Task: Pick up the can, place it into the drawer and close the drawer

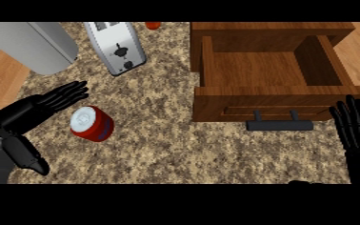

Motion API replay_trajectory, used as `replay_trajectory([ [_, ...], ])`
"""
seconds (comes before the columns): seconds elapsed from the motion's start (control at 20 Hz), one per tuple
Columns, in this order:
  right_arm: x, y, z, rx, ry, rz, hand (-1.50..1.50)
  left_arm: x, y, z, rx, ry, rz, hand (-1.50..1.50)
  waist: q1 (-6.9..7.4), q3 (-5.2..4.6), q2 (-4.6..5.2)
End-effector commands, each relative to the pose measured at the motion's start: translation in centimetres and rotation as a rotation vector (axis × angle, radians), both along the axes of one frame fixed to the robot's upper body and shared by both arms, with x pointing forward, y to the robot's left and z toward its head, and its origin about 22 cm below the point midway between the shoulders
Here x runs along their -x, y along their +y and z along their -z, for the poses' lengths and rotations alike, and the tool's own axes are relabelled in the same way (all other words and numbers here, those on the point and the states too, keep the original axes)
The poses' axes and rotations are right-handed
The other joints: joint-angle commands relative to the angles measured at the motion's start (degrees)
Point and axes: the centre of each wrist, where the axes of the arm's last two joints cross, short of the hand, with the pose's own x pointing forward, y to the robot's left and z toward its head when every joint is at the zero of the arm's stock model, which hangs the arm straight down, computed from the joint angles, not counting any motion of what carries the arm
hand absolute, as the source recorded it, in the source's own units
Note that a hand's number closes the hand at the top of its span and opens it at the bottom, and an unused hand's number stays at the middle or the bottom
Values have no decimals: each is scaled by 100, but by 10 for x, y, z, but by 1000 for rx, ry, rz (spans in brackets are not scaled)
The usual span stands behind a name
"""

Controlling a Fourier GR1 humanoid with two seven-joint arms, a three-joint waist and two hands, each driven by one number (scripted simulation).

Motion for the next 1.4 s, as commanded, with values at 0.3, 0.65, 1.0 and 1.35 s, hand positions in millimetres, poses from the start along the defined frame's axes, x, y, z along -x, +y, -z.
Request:
replay_trajectory([
  [0.3, -5, -10, -2, 5, -16, 13, -150, 4, 31, 23, 52, -7, 40, -150, -10, -6, 16],
  [0.65, 4, -3, 8, -10, -15, -33, -150, -1, 28, 46, 26, 2, 18, -150, -135, -14, 42],
  [1.0, 1, -5, -11, 4, -25, -32, -150, 1, 26, 68, 11, 11, 7, -150, -156, -17, 37],
  [1.35, -2, -7, -5, -1, -35, -12, -150, -3, 21, 85, -14, 7, -16, -150, -143, -12, 42],
])
